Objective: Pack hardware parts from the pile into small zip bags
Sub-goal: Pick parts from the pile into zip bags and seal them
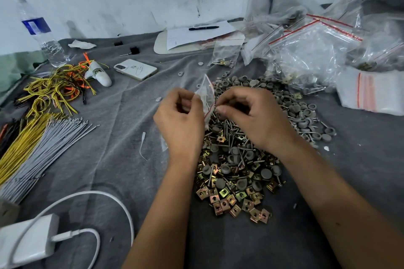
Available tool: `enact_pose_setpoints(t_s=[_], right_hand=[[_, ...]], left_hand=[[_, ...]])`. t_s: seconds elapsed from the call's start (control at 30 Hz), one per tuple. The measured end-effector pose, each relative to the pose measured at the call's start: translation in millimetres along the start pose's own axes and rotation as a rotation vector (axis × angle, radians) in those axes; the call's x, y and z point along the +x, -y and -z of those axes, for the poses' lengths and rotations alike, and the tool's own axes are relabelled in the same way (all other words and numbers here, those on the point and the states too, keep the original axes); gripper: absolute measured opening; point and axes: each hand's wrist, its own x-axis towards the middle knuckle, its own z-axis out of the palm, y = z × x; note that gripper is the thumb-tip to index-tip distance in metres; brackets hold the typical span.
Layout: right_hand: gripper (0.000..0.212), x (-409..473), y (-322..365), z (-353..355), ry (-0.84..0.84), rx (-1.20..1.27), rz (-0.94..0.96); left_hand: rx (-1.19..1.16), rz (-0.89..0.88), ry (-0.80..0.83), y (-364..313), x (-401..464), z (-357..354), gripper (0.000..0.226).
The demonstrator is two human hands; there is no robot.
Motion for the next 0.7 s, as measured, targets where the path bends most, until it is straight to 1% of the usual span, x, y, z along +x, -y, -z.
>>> enact_pose_setpoints(t_s=[0.07, 0.17, 0.23, 0.3, 0.37, 0.43, 0.5, 0.6, 0.7], right_hand=[[0.011, 1.8, -2.2, 3.3, -0.083, 0.125, 0.0], [0.011, 3.4, -6.5, 3.8, -0.153, 0.208, -0.035], [0.011, 4.4, -10.7, 3.8, -0.194, 0.196, -0.072], [0.013, 5.1, -14.8, 5.1, -0.22, 0.119, -0.109], [0.019, 5.3, -17.3, 6.7, -0.201, 0.072, -0.14], [0.022, 4.8, -17.9, 7.1, -0.168, 0.067, -0.159], [0.019, 4.4, -18.1, 7.1, -0.161, 0.089, -0.184], [0.014, 4.1, -18.9, 8.4, -0.181, 0.113, -0.22], [0.013, 3.5, -18.7, 7.9, -0.16, 0.143, -0.257]], left_hand=[[0.041, -0.035, 0.071, 1.9, -1.1, -2.9, 0.018], [0.113, -0.14, 0.188, 4.8, -3.5, -7.2, 0.015], [0.128, -0.218, 0.256, 7.0, -4.9, -8.9, 0.011], [0.131, -0.268, 0.32, 9.5, -5.0, -10.4, 0.021], [0.144, -0.297, 0.348, 11.8, -4.3, -11.0, 0.028], [0.159, -0.305, 0.351, 13.9, -3.1, -10.3, 0.029], [0.177, -0.314, 0.366, 14.4, -2.0, -9.4, 0.031], [0.182, -0.324, 0.428, 12.0, -3.1, -9.1, 0.036], [0.202, -0.341, 0.433, 10.0, -3.1, -7.6, 0.029]])
